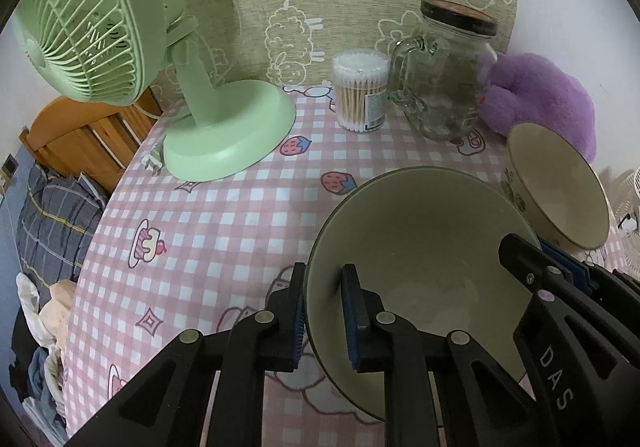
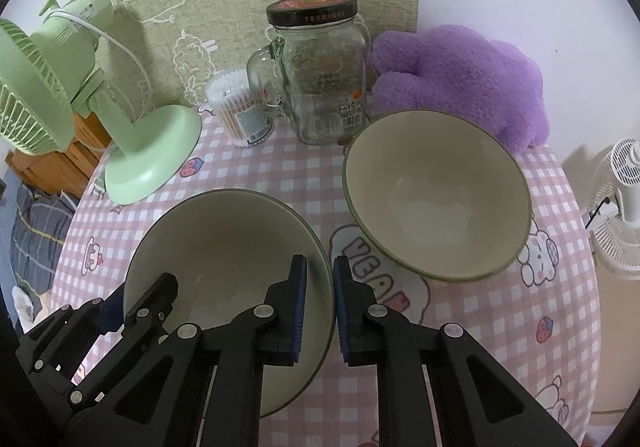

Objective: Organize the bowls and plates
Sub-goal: 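Lift the cream bowl with both tools and carry it toward the plate stack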

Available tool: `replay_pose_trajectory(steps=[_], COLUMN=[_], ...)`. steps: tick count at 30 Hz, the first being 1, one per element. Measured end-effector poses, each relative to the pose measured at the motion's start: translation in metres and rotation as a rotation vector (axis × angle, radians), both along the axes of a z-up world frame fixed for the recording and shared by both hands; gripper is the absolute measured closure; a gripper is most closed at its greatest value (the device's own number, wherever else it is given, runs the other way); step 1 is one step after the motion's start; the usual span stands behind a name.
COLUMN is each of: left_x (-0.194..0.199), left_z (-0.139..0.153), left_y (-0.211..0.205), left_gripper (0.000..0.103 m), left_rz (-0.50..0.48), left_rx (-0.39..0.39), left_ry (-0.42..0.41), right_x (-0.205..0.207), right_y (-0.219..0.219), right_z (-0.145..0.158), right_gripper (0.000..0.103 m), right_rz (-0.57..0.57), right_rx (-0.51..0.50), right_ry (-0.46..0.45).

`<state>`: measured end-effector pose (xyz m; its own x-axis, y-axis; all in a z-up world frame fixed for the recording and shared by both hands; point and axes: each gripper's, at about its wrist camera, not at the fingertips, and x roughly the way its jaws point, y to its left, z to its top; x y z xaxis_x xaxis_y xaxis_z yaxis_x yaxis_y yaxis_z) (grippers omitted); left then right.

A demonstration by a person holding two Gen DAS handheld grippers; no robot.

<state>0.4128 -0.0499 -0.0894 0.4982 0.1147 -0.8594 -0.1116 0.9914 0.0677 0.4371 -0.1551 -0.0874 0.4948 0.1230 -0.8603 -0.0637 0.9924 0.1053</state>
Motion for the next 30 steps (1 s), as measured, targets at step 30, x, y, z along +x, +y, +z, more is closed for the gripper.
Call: replay_pose_trajectory(steps=[30], left_x=[-0.111], left_z=[0.073], left_y=[0.034], left_gripper=[0.089], left_rz=[-0.074], left_rx=[-0.053], left_ry=[-0.086], right_x=[-0.122], right_y=[0.031], right_z=[0.088], right_gripper=[0.086], right_rz=[-0.052], right_rx=[-0.049], right_ry=[-0.073])
